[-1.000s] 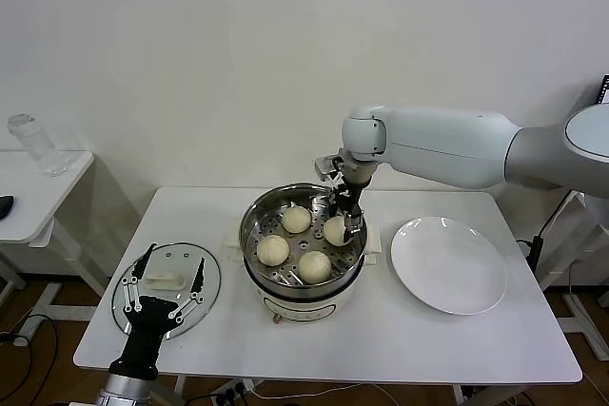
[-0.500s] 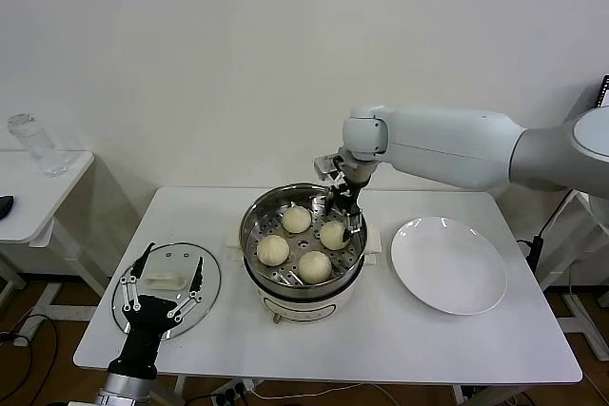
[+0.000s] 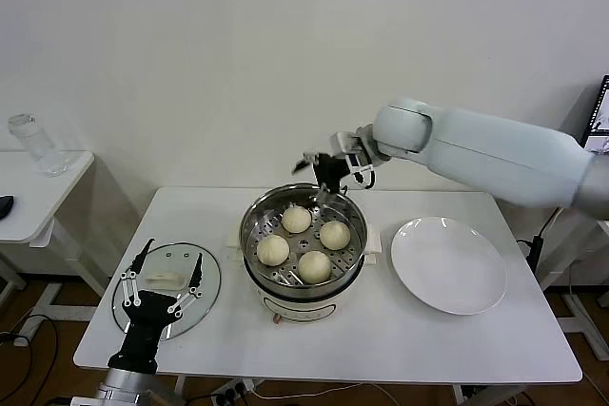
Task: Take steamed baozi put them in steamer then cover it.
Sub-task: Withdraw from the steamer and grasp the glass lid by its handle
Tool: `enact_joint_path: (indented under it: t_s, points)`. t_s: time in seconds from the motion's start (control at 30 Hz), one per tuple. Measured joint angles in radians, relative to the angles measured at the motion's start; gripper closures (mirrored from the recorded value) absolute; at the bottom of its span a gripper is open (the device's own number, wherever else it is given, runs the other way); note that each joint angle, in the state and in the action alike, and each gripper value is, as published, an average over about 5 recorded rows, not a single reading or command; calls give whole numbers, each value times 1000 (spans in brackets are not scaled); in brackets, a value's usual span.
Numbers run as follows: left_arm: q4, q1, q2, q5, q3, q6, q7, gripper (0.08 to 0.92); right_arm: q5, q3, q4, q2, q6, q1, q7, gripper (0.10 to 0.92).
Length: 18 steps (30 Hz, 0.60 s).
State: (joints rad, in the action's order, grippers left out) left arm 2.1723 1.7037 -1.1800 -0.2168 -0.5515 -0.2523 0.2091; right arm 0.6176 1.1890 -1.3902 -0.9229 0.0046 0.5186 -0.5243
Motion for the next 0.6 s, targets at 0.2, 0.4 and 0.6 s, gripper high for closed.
enact_joint_path:
  t_s: [0.2,0.4,0.6]
  points:
    - [-14,-24,2,-45,0,16,25,177,-24,-282,-65,83,103,-252,365,203]
    - [-31,-46,9,-111,-4,33,57,177,-85,-645,-102,102,185,-583,584,203]
    - [-53,-66,16,-197,-13,42,81,177,-152,-1005,-128,63,244,-909,682,203]
